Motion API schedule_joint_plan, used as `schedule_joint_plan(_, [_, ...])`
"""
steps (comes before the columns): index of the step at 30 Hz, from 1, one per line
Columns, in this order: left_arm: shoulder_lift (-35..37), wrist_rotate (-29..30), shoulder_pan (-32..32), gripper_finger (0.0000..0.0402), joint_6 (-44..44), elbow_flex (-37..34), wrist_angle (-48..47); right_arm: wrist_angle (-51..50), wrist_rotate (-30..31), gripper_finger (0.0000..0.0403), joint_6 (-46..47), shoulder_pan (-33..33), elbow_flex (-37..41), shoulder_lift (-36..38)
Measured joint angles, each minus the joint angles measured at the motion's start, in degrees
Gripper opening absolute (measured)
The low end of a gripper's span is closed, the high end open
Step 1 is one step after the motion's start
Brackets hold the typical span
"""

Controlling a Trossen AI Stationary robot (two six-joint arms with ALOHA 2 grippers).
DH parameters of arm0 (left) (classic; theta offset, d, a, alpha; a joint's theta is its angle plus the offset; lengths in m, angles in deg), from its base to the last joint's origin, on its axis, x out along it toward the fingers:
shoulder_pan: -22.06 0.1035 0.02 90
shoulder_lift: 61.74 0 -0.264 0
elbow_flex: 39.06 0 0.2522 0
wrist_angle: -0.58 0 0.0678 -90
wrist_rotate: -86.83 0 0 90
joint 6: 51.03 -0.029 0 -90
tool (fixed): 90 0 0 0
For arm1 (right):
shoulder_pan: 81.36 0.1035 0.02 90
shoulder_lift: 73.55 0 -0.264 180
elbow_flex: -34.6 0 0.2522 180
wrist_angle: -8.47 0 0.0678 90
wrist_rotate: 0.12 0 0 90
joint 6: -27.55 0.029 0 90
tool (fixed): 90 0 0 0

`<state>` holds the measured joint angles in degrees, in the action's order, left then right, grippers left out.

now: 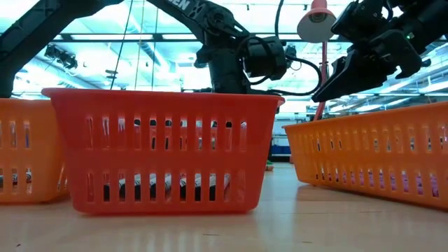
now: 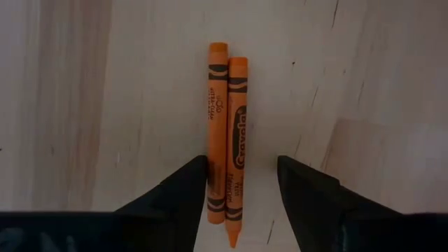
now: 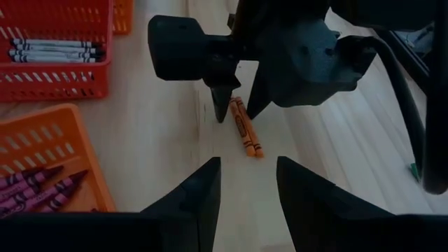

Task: Sort crayons
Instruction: Put the orange crayon into the blue bin

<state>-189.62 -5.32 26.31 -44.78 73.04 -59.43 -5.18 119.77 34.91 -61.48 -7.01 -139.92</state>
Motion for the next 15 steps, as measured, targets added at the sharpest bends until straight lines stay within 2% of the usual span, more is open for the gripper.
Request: schedule_joint_plan(15, [0.79,-0.07,1.0,0.0192,-0.04,1.07,0.02,0.3,-0.15,0.0144,0.02,0.0,0.0,0.0])
